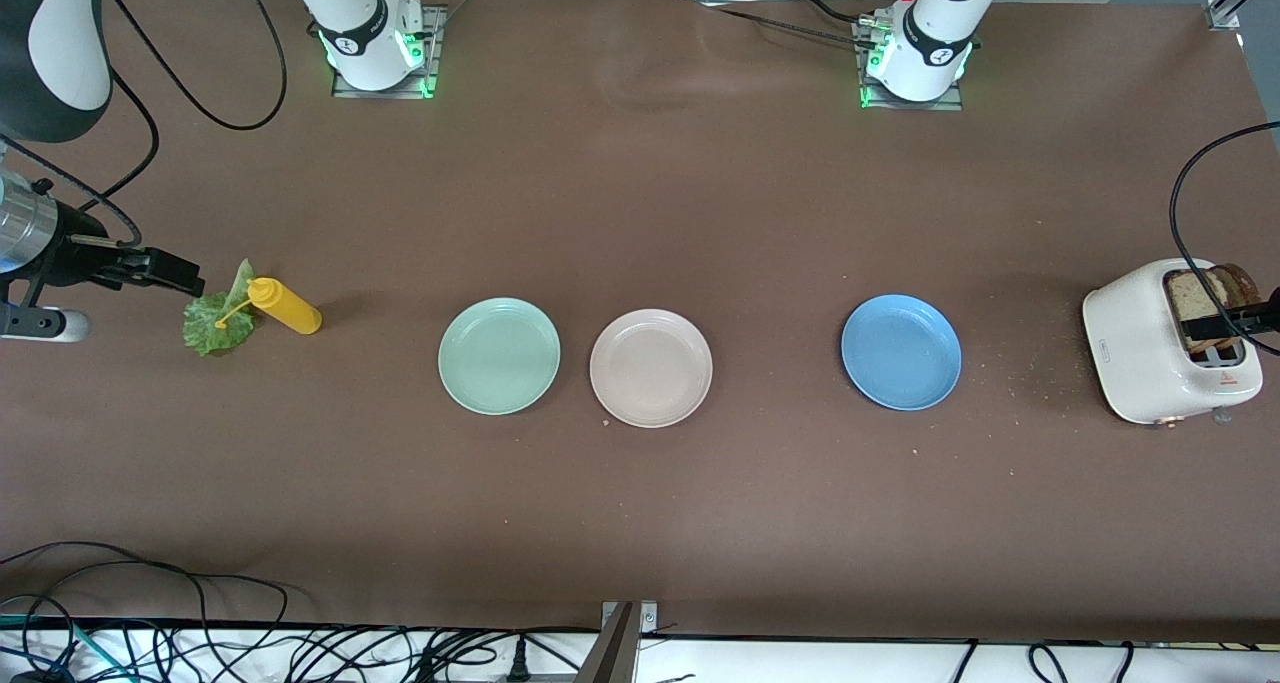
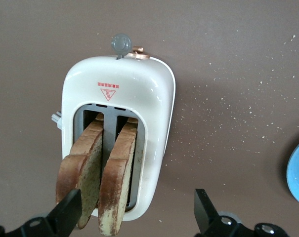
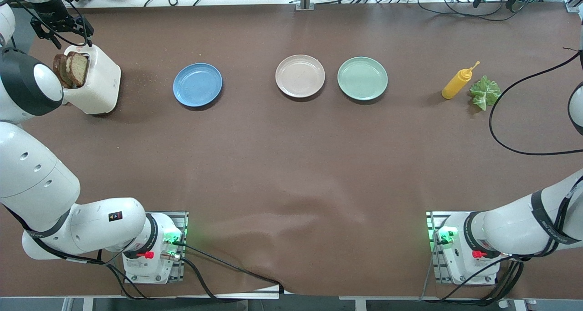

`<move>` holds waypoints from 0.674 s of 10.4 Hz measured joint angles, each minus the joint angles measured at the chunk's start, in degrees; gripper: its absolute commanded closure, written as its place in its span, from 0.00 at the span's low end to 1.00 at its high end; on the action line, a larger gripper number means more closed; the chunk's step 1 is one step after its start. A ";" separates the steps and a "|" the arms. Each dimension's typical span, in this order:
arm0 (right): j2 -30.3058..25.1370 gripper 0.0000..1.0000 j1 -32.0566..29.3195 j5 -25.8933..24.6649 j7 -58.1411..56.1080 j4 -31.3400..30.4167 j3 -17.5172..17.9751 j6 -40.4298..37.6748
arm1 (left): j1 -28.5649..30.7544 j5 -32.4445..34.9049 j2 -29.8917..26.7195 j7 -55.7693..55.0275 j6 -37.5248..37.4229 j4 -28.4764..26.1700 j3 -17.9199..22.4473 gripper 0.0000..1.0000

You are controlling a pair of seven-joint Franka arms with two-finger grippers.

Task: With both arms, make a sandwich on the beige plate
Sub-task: 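Reach the left gripper down into the toaster toward a toast slice, then grasp the toast slice with the left gripper and lift it out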

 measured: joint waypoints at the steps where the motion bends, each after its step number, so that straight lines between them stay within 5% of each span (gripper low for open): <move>1: 0.00 0.00 0.00 0.00 0.00 0.00 0.00 0.00 | 0.28 -0.02 0.21 0.00 0.00 -0.06 0.00 0.00; 7: 0.01 0.00 0.03 0.00 0.00 0.00 0.01 0.00 | 1.39 -1.24 1.18 -0.05 1.50 -1.86 0.00 0.00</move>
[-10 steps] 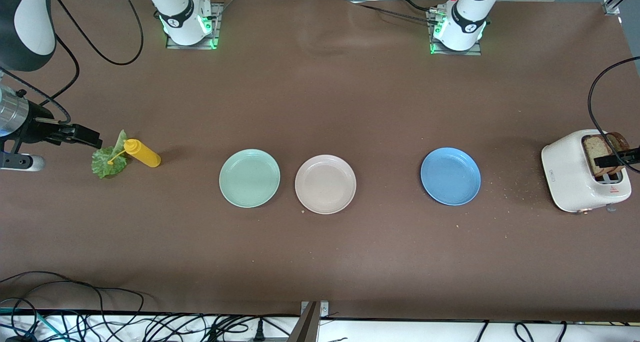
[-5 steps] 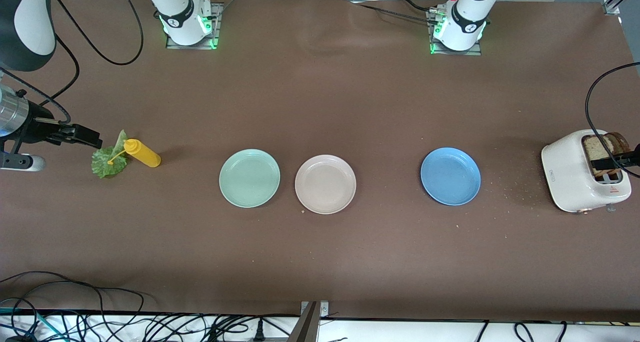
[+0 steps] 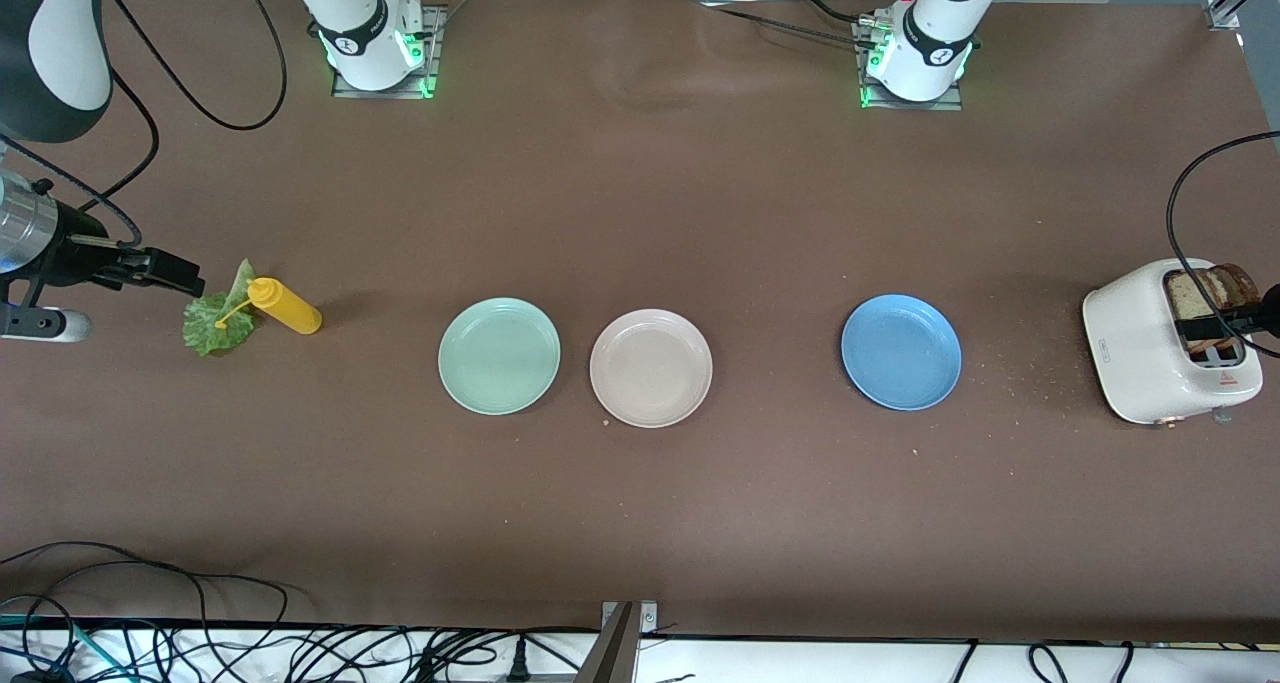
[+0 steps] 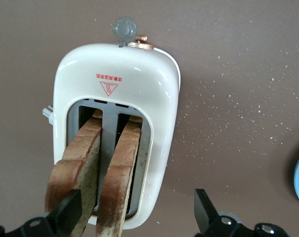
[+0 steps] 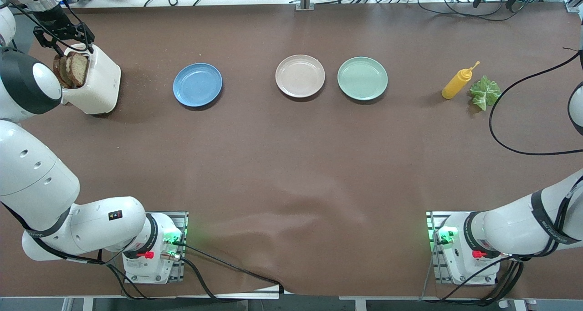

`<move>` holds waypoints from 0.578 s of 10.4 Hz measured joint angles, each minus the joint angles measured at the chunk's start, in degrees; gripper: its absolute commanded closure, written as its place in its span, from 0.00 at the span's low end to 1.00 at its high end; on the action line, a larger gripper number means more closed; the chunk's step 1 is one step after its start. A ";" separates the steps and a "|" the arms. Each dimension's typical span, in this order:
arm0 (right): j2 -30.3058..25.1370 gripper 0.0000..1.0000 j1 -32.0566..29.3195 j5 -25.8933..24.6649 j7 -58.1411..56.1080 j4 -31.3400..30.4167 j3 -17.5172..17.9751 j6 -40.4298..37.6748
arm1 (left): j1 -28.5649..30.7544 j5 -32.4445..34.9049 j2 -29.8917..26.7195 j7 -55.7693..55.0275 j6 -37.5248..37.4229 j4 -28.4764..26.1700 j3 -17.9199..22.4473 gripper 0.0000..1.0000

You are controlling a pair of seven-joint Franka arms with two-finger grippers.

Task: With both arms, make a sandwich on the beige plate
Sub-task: 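Grasp the toast slice with the left gripper and lift it out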

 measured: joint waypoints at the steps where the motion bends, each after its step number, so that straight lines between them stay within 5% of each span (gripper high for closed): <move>1: 0.00 0.00 0.01 0.00 0.00 0.00 0.00 0.00 | 0.00 -0.01 0.01 0.00 0.36 -0.45 0.00 0.00; 6: 0.01 0.00 0.02 0.00 0.00 0.00 0.01 0.00 | 0.65 -0.28 0.02 -0.04 0.53 -1.25 -0.01 0.38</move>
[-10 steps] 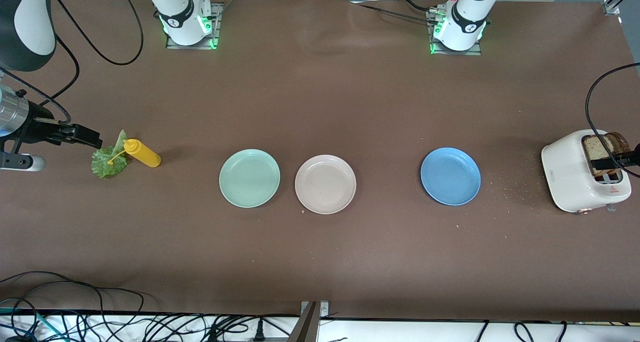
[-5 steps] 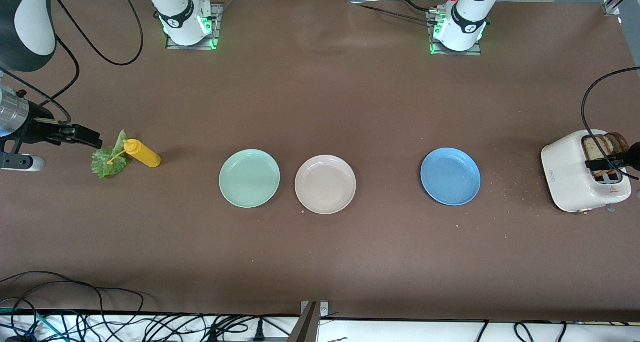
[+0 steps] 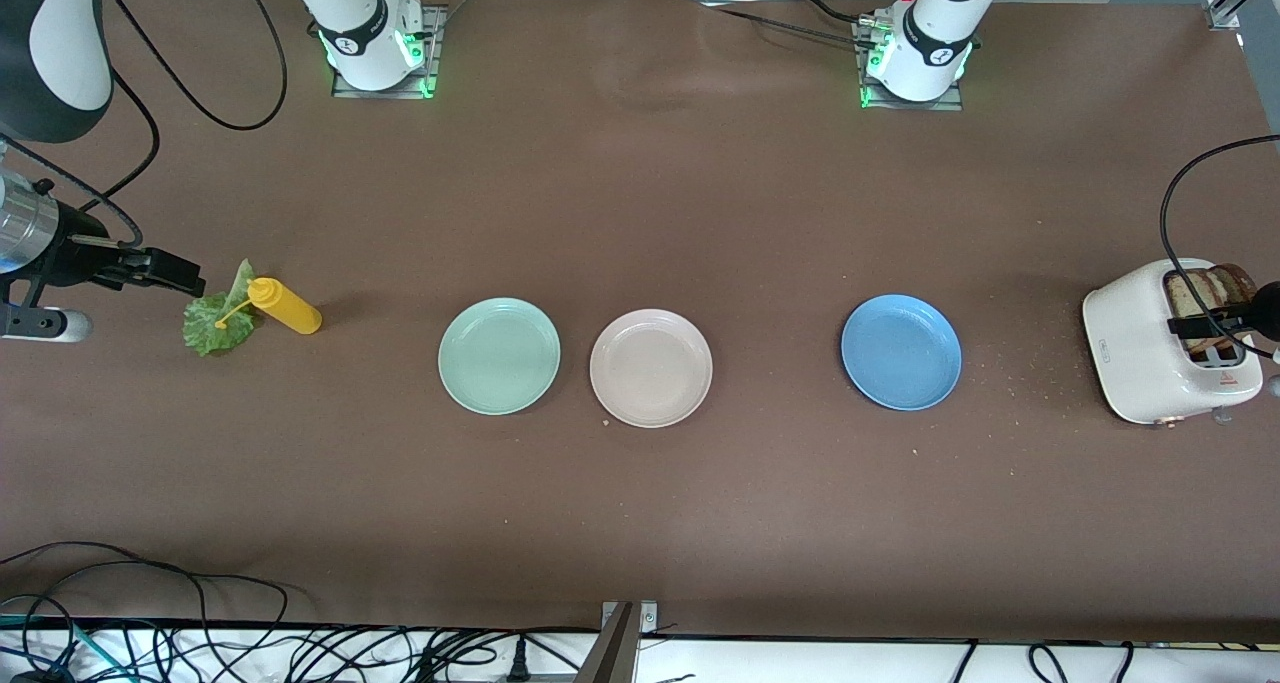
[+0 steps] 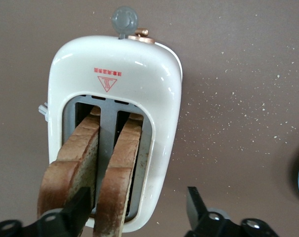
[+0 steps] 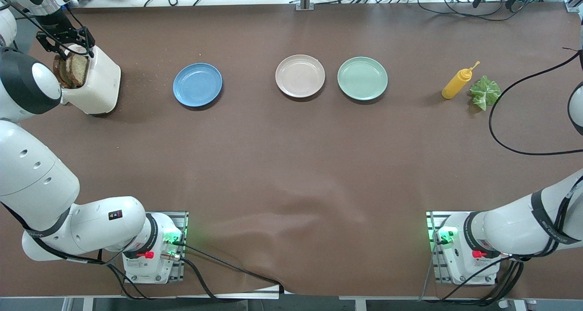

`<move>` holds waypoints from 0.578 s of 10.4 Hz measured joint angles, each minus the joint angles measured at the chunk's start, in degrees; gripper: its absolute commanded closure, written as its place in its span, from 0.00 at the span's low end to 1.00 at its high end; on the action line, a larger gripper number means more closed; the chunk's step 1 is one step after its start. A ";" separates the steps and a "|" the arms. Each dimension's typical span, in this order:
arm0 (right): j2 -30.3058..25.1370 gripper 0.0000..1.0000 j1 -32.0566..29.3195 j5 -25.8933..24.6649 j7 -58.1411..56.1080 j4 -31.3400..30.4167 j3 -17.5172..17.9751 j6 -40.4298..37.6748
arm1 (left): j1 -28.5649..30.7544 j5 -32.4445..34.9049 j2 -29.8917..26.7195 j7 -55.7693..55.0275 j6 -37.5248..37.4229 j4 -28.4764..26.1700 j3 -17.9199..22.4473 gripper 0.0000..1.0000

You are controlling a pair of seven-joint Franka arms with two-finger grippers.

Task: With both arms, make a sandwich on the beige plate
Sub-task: 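Grasp the toast slice with the left gripper and lift it out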

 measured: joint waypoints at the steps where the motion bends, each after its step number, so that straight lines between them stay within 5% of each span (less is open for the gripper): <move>1: 0.01 0.00 0.00 0.00 0.00 0.00 0.00 0.00 | 0.36 -0.06 0.03 0.06 0.26 -0.53 0.00 0.47; 3: 0.02 0.00 0.00 0.00 0.00 0.00 0.00 0.00 | 0.93 -0.07 0.11 0.55 1.12 -1.91 0.00 0.68; 6: 0.04 0.00 0.00 0.00 0.00 0.00 0.00 -0.01 | 1.20 -0.07 0.06 2.81 1.35 -2.10 0.01 0.82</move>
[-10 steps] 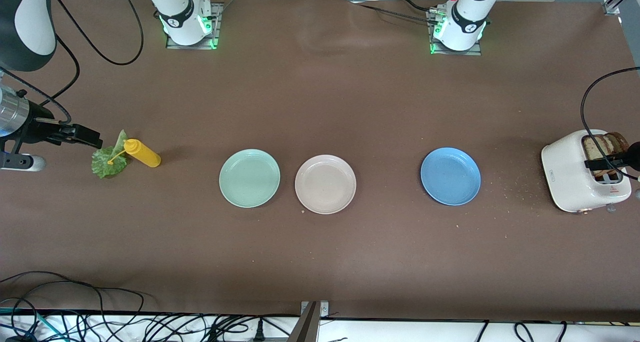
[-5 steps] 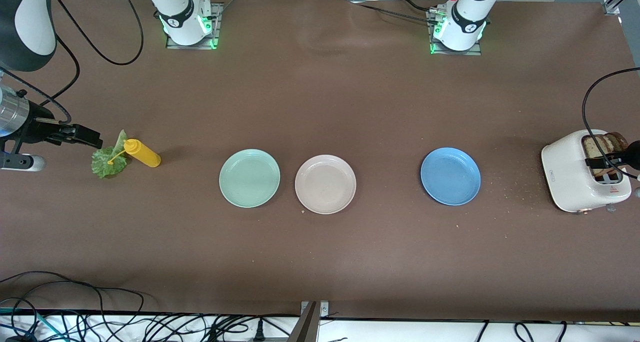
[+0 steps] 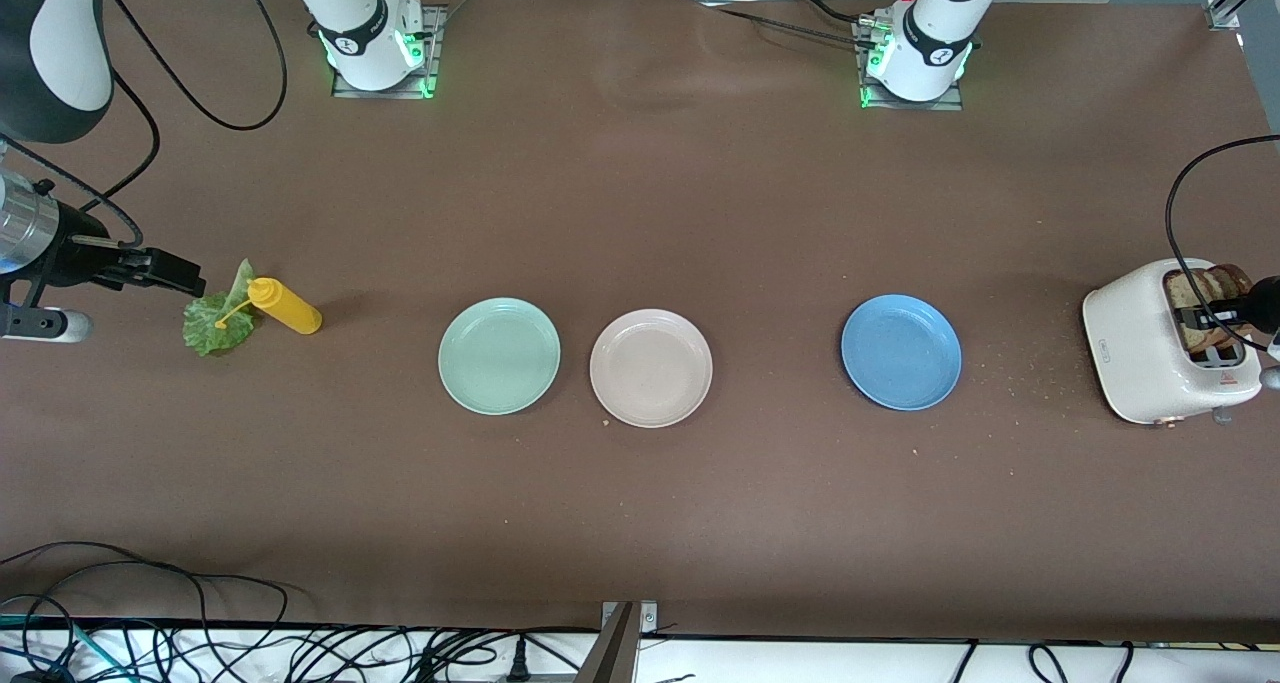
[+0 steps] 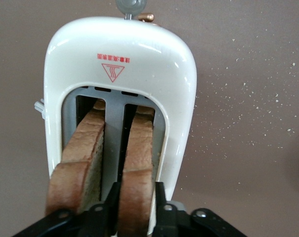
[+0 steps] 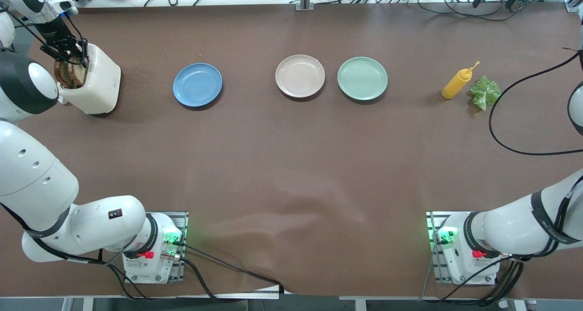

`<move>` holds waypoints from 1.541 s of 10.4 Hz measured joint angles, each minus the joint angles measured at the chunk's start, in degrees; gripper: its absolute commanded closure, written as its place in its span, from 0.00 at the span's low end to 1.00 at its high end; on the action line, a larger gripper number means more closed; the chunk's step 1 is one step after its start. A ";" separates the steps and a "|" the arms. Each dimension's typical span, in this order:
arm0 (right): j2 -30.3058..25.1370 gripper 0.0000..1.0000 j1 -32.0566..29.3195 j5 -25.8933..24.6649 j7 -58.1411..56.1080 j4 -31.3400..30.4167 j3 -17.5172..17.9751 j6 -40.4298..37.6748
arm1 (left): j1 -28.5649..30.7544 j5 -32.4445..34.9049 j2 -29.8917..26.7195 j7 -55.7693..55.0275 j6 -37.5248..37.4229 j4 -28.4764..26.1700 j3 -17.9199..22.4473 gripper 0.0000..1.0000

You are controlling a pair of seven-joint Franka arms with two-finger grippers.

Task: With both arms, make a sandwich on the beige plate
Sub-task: 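Grasp the toast slice with the left gripper and lift it out, then carry the toast with the left gripper and lower it onto the beige plate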

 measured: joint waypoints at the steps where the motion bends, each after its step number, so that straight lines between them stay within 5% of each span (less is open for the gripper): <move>1: 0.02 0.00 0.00 0.00 0.00 0.00 0.00 -0.01 | 0.06 0.00 -0.11 0.42 -0.01 0.01 0.00 0.83; 3: 0.09 0.00 0.00 0.00 0.00 0.00 0.00 -0.01 | 0.08 0.21 -0.25 0.63 -0.09 0.01 -0.06 0.86; 5: 0.15 0.00 0.00 0.00 0.00 0.00 0.00 -0.01 | -0.01 1.69 -0.42 0.69 -0.09 0.47 -0.37 1.00; 8: 0.20 0.00 0.00 0.00 0.00 0.00 -0.01 -0.01 | -0.34 1.89 -0.64 0.72 -2.82 3.03 -0.87 1.00; 13: 0.26 0.00 -0.03 0.00 0.00 0.00 -0.02 -0.01 | -7.50 1.77 -0.94 0.72 -15.13 14.71 -1.17 1.00; 16: 0.26 0.00 -0.02 0.02 0.02 0.00 -0.02 -0.17 | -12.11 -9.14 -0.90 -1.52 -20.61 17.70 -1.29 1.00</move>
